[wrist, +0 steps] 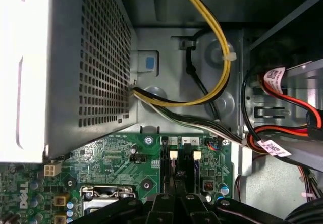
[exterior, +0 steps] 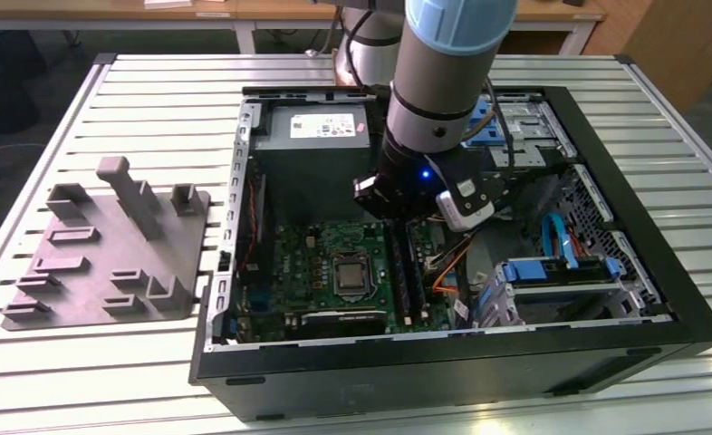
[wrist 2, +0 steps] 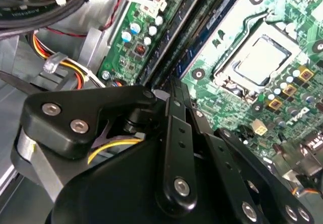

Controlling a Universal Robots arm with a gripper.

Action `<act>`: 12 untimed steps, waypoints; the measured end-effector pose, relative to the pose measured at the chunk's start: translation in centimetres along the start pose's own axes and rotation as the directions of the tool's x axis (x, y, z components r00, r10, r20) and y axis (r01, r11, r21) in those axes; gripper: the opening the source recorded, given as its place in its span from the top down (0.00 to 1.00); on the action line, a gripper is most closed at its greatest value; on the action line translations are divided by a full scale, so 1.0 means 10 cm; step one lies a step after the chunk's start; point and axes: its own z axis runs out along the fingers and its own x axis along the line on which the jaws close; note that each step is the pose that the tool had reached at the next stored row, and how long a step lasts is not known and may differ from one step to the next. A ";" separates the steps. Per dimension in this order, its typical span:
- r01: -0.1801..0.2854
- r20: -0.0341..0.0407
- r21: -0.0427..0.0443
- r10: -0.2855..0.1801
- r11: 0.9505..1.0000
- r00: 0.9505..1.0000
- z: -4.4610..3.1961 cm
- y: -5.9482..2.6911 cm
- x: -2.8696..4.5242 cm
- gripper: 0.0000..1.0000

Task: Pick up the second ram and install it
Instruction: 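Press down the second ram until it locks into place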

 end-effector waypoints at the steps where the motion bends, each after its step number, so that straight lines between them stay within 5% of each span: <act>1: 0.000 0.000 0.000 0.000 1.000 1.000 0.002 0.000 0.000 0.90; 7: 0.001 0.002 0.000 -0.001 1.000 1.000 -0.124 0.004 0.004 0.90; 12: 0.002 0.001 0.014 -0.002 1.000 1.000 -0.127 -0.107 0.006 0.90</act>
